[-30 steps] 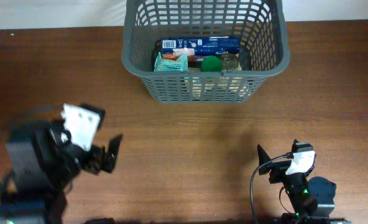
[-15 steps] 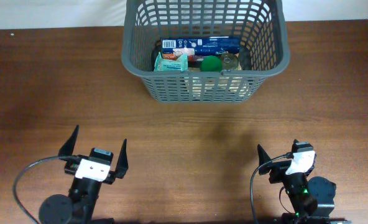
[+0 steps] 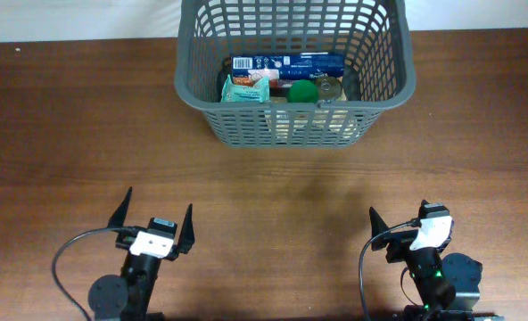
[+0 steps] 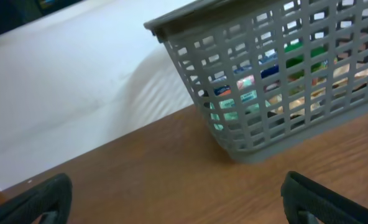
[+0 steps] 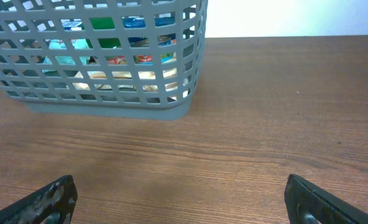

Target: Pack container

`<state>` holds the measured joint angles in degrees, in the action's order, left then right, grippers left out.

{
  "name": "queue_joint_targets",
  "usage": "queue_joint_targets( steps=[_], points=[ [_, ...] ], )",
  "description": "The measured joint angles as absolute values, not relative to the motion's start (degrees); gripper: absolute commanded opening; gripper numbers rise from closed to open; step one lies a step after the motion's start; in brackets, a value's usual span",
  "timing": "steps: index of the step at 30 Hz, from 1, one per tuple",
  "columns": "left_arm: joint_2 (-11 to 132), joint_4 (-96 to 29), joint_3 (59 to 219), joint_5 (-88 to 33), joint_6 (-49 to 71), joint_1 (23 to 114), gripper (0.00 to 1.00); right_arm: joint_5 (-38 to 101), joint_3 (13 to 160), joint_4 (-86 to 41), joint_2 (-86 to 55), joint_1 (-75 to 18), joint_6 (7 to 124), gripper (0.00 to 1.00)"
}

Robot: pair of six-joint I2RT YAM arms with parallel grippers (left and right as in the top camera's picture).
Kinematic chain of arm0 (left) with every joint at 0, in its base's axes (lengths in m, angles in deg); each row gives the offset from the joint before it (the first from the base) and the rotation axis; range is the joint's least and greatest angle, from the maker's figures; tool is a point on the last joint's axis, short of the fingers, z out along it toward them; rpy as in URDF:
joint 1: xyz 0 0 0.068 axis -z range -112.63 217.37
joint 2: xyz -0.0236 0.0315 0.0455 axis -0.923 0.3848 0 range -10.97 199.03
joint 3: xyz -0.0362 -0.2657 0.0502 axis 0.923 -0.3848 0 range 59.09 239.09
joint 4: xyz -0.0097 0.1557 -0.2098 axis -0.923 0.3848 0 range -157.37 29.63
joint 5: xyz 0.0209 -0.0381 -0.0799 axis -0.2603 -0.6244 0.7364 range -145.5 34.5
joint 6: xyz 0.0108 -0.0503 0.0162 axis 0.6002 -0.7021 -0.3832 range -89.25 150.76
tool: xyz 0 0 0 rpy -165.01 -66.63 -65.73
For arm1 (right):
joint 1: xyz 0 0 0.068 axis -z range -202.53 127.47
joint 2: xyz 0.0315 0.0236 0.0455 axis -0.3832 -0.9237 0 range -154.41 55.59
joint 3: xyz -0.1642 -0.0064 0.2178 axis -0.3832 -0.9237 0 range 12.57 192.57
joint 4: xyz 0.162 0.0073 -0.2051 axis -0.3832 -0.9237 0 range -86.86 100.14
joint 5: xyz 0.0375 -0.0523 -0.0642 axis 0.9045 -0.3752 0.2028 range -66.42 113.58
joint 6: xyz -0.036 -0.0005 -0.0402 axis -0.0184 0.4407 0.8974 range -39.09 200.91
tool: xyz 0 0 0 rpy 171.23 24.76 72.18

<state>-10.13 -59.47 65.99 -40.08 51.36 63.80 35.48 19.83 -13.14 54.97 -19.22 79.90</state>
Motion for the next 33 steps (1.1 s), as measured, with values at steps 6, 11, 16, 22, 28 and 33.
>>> queue_joint_targets(
  steps=[6, 11, 16, 22, 28, 33],
  points=[
    [-10.13, -60.73, 61.53, -40.08, 51.36, 64.04, 0.99, 35.48, 19.83, -13.14, 54.97, -19.22, 79.87, 0.99],
    [-10.13, -61.15, 61.44, -40.08, 51.36, 64.04, 0.99, 35.5, 19.83, -13.14, 54.97, -19.22, 79.83, 0.99],
    [-10.13, -61.15, 61.44, -40.08, 51.36, 64.04, 0.99, 35.48, 19.83, -13.14, 54.97, -19.22, 79.83, 0.99],
    [-10.13, -61.15, 61.44, -40.08, 51.36, 64.04, 0.99, 35.48, 19.83, -13.14, 54.97, -19.22, 79.85, 0.99],
    [-10.13, -61.15, 61.44, -40.08, 51.36, 64.04, 0.99, 35.5, 19.83, -13.14, 54.97, -19.22, 79.87, 0.99],
    [-10.13, -61.15, 61.44, -40.08, 51.36, 64.04, 0.99, 35.48, 19.83, -13.14, 54.97, -19.22, 79.87, 0.99]
  ],
)
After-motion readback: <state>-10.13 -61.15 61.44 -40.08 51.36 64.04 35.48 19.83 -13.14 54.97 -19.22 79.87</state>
